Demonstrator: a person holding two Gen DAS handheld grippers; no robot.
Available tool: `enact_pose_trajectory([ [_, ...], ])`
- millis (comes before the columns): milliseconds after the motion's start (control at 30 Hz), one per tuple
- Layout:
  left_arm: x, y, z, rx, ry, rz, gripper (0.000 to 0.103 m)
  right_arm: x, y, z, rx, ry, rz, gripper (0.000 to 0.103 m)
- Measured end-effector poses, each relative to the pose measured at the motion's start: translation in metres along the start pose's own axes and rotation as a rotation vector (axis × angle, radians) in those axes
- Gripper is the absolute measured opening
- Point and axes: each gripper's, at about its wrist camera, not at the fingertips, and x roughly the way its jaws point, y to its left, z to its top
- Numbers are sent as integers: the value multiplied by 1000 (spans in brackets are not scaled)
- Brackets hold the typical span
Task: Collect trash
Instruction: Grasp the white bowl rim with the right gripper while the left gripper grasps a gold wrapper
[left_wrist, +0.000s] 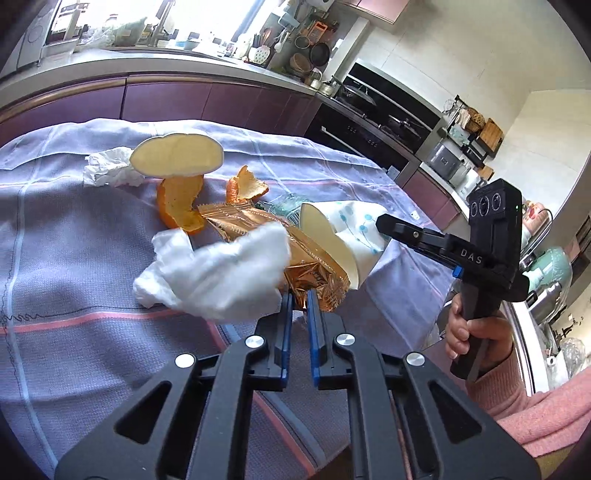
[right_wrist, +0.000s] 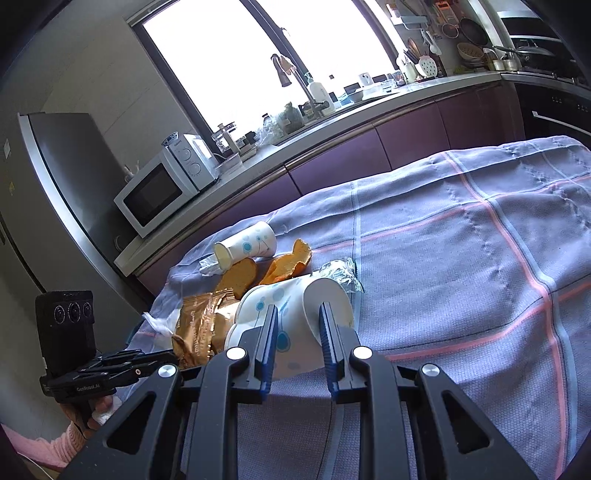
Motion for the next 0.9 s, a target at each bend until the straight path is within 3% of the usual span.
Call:
enact_pose_trajectory([
  [500, -92, 17, -5, -21, -160, 45, 8, 0, 40, 20, -68, -41, 106, 21],
  [900, -158, 27, -19, -29, -250, 133, 8, 20, 85, 27, -125, -25, 220, 21],
])
